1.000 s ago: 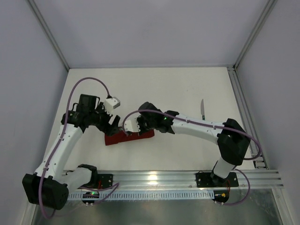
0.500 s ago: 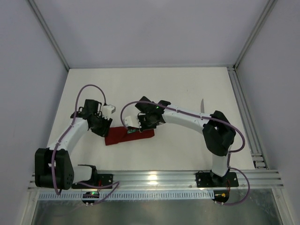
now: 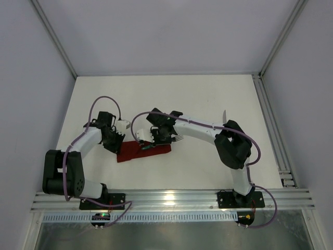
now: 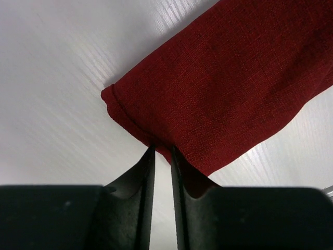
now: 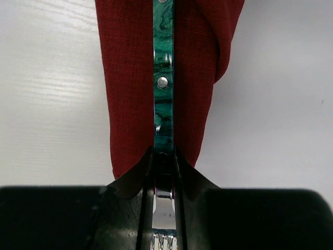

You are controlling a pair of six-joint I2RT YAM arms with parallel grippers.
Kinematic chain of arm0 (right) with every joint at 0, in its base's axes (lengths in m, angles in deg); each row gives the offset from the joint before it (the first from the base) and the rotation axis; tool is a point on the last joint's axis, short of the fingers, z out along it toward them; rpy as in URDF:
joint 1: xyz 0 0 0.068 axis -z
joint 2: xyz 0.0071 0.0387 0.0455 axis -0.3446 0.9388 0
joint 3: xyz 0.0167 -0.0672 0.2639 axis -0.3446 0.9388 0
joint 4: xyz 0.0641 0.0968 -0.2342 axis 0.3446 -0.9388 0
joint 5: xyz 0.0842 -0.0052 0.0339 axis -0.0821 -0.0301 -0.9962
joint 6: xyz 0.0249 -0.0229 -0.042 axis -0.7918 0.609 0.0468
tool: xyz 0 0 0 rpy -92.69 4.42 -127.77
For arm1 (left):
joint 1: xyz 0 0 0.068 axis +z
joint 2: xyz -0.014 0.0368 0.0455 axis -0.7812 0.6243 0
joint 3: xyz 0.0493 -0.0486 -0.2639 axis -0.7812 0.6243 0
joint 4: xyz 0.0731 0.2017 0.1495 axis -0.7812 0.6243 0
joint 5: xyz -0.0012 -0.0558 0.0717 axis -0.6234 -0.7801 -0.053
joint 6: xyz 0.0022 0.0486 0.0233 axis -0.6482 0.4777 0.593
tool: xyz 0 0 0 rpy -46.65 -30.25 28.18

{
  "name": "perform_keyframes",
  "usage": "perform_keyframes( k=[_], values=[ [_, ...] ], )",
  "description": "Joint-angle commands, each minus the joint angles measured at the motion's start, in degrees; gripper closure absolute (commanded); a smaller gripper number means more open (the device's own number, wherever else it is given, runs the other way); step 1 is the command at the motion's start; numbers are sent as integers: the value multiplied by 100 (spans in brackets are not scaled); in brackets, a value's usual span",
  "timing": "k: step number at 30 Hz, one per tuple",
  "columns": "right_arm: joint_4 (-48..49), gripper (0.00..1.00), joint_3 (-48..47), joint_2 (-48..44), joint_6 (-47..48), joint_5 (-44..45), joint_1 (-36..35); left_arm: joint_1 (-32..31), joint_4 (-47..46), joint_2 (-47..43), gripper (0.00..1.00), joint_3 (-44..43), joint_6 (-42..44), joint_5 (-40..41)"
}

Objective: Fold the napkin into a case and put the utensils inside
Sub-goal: Stuff the knife into the folded napkin.

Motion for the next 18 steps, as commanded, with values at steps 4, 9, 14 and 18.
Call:
perform_keyframes(
  k=[4, 9, 14, 18],
  values=[
    [86, 96, -548, 276, -268, -43, -101, -4, -281, 70, 88, -18, 150, -10],
    [68, 96, -960, 636, -347, -61, -189, -13, -334, 88, 97, -36, 194, 34],
    [340, 96, -1242, 865, -602, -245, -277, -30, -325, 26, 100, -36, 185, -28],
    [490, 96, -1391, 1006, -681, -535, -303, -39, -343, -44, 100, -18, 203, -45]
  ],
)
